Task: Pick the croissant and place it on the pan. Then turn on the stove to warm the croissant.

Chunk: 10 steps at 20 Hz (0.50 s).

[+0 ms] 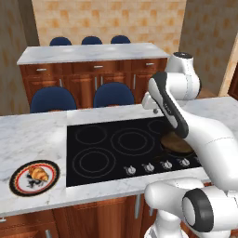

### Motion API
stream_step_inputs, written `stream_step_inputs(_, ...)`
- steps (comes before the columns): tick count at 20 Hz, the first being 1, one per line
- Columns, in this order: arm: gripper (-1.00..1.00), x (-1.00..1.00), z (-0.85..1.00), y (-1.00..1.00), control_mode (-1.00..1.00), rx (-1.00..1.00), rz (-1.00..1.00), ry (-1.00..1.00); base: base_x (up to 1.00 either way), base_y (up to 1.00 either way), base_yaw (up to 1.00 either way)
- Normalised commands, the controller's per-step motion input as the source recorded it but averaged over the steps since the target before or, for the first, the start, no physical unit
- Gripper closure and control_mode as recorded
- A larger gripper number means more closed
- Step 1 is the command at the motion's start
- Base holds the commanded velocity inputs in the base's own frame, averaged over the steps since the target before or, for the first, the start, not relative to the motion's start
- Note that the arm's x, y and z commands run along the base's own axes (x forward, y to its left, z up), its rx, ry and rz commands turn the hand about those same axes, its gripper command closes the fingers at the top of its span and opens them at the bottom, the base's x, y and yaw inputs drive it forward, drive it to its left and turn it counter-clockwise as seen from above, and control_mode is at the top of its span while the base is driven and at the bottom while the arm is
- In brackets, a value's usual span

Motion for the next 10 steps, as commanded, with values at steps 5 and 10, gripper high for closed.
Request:
stream_step_inputs(5, -1.00, -0.02, 0.36, 0.18, -1.00, 0.00, 0.00, -0.01, 0.00, 0.00, 0.00)
stream_step_inputs(10, -1.00, -0.08, 0.16, 0.71, -1.00, 0.00, 0.04, 0.01, 0.00, 0.00, 0.00)
